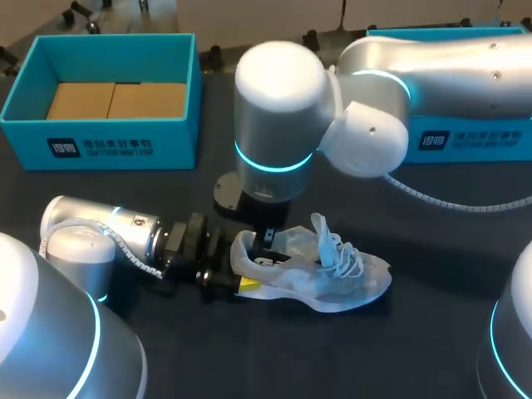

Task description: Take the shoe out of the shoebox, open the shoe tongue, remove and reinsert the insole, then place the shoe into the shoebox

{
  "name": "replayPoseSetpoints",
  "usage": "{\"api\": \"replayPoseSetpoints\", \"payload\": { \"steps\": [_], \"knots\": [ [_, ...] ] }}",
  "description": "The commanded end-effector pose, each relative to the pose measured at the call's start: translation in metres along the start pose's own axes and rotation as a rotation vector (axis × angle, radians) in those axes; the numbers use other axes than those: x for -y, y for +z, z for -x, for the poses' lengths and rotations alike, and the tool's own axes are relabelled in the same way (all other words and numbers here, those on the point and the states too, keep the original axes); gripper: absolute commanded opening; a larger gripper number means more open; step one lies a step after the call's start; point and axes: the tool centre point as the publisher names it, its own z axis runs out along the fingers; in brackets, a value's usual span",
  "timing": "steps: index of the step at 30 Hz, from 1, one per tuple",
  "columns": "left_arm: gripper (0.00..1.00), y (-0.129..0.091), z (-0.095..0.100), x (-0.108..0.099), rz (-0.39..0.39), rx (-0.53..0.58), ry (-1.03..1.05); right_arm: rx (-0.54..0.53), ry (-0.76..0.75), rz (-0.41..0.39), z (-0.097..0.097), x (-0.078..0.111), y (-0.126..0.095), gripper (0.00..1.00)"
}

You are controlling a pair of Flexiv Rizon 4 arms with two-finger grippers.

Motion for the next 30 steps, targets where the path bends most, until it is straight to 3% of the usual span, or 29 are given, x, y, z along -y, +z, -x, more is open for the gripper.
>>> {"api": "replayPoseSetpoints", "payload": {
  "steps": [1, 14, 21, 30],
  "knots": [
    [0.0, 0.0, 0.0, -0.001, 0.001, 0.002, 0.0, 0.027, -0.004, 0.006, -0.005, 0.004, 0.011, 0.0],
    [0.0, 0.0, 0.0, -0.001, 0.001, 0.002, 0.0, 0.079, -0.011, 0.01, 0.006, 0.026, 0.039, 0.0],
    [0.0, 0.0, 0.0, -0.001, 0.001, 0.002, 0.0, 0.061, -0.025, -0.025, 0.019, 0.018, 0.051, 0.0],
    [0.0, 0.0, 0.0, -0.001, 0.001, 0.002, 0.0, 0.07, -0.009, -0.029, 0.021, 0.021, 0.059, 0.0]
  ]
}}
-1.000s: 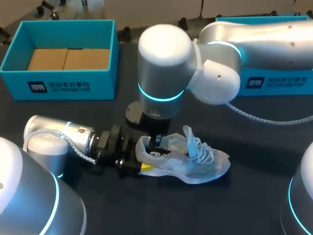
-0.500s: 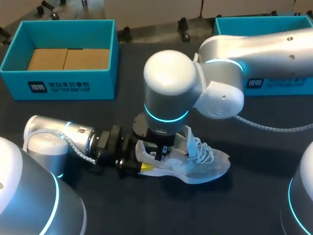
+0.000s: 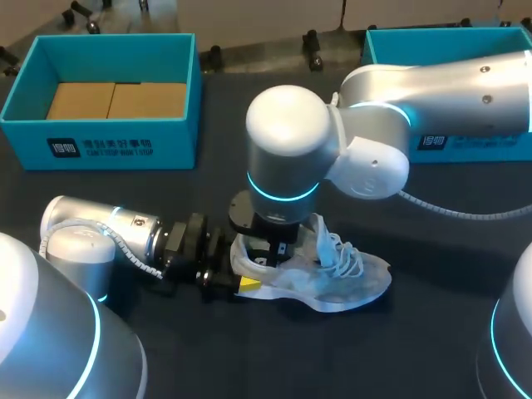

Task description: Take the shoe out of the shoebox, open the shoe tongue, remove and reinsert the insole, then place the shoe into the shoebox

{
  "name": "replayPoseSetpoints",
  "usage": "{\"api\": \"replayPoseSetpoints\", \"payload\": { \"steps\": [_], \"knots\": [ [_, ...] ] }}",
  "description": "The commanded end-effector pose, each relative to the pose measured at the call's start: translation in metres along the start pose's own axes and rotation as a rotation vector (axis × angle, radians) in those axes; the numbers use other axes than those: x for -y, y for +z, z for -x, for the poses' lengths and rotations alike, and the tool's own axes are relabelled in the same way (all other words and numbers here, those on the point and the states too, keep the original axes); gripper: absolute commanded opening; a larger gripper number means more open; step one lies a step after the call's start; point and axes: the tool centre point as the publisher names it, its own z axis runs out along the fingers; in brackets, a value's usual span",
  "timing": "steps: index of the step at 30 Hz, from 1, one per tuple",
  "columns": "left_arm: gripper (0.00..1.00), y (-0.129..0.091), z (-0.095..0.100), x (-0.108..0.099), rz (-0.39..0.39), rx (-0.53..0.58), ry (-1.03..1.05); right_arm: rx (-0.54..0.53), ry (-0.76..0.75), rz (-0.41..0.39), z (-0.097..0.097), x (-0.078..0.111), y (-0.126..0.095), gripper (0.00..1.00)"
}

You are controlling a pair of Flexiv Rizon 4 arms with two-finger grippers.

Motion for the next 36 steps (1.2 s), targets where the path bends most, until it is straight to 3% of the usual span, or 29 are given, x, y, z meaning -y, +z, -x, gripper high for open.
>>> {"api": "replayPoseSetpoints", "payload": {
  "steps": [1, 15, 30, 34, 36],
  "knots": [
    [0.0, 0.0, 0.0, -0.001, 0.001, 0.002, 0.0, 0.008, 0.011, -0.007, -0.004, 0.001, 0.005, 0.0],
    [0.0, 0.0, 0.0, -0.001, 0.001, 0.002, 0.0, 0.054, 0.099, -0.004, -0.007, 0.04, 0.001, 0.0],
    [0.0, 0.0, 0.0, -0.001, 0.001, 0.002, 0.0, 0.056, 0.098, -0.001, 0.004, 0.05, 0.003, 0.0],
    [0.0, 0.0, 0.0, -0.001, 0.001, 0.002, 0.0, 0.048, 0.093, 0.003, 0.005, 0.049, 0.007, 0.19],
    [0.0, 0.0, 0.0, -0.001, 0.001, 0.002, 0.0, 0.042, 0.092, 0.003, 0.005, 0.049, 0.008, 0.22]
  ]
}}
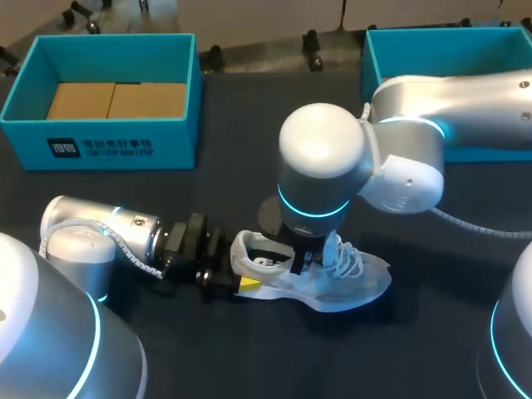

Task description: Take the shoe out of the shoebox, open the shoe tongue, remove and reinsert the insole, then place the shoe into the shoebox

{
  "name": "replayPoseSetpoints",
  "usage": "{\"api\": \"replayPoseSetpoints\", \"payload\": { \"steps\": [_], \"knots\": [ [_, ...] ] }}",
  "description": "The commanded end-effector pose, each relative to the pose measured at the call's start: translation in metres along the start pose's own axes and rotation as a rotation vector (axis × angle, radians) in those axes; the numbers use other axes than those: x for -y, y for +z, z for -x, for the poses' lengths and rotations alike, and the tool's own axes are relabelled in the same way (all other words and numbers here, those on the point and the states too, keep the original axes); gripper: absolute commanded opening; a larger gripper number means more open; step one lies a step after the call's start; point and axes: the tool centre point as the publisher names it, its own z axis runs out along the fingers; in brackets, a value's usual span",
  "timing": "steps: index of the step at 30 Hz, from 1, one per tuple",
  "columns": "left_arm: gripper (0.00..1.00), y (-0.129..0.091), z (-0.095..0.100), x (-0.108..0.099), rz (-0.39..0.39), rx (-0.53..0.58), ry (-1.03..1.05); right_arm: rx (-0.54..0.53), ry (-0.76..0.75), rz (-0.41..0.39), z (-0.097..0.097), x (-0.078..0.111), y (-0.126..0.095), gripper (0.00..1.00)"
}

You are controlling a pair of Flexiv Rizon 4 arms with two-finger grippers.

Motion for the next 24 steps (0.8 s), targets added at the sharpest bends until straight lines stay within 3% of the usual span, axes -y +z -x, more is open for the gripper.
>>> {"api": "replayPoseSetpoints", "payload": {
  "steps": [1, 8, 24],
  "knots": [
    [0.0, 0.0, 0.0, -0.001, 0.001, 0.002, 0.0, -0.016, -0.003, 0.003, 0.001, 0.001, 0.005, 0.24],
    [0.0, 0.0, 0.0, -0.001, 0.001, 0.002, 0.0, -0.035, -0.004, -0.002, -0.003, 0.0, 0.007, 0.36],
    [0.0, 0.0, 0.0, -0.001, 0.001, 0.002, 0.0, -0.16, -0.017, -0.016, -0.014, -0.009, 0.03, 0.44]
  ]
}}
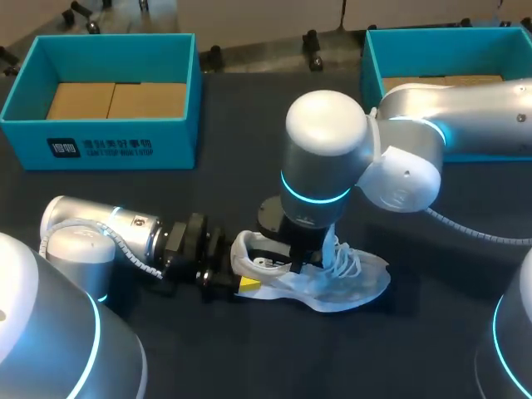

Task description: Take the shoe out of the shoebox, open the shoe tongue, remove and reinsert the insole, then place the shoe into the shoebox

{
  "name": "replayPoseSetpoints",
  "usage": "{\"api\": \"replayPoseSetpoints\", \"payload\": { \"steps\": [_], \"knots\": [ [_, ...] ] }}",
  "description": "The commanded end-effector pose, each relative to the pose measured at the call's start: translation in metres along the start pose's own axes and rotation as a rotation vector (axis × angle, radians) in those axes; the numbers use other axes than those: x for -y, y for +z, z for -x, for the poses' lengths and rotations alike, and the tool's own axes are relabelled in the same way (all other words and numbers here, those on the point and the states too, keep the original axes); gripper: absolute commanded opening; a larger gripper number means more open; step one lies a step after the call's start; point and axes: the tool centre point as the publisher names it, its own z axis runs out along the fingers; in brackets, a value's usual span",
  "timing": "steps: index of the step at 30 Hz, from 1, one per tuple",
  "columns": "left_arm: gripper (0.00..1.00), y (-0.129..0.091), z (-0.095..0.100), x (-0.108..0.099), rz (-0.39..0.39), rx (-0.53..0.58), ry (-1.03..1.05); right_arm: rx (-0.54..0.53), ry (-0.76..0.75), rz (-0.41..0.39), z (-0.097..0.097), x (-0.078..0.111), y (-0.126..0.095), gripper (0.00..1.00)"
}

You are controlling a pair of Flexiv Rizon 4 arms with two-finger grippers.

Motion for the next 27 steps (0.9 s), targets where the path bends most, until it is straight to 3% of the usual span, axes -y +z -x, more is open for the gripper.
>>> {"api": "replayPoseSetpoints", "payload": {
  "steps": [1, 12, 14, 17, 27],
  "knots": [
    [0.0, 0.0, 0.0, -0.001, 0.0, 0.001, 0.0, -0.026, 0.0, -0.01, -0.004, -0.007, 0.017, 0.44],
    [0.0, 0.0, 0.0, -0.001, 0.0, 0.001, 0.0, -0.125, 0.014, -0.04, -0.044, -0.007, 0.026, 0.39],
    [0.0, 0.0, 0.0, -0.001, 0.0, 0.001, 0.0, -0.132, 0.017, -0.04, -0.047, -0.006, 0.026, 0.28],
    [0.0, 0.0, 0.0, -0.001, 0.0, 0.001, 0.0, -0.13, 0.029, -0.039, -0.049, -0.006, 0.022, 0.0],
    [0.0, 0.0, 0.0, -0.001, 0.0, 0.001, 0.0, -0.068, 0.026, -0.01, -0.045, -0.005, -0.012, 0.0]
  ]
}}
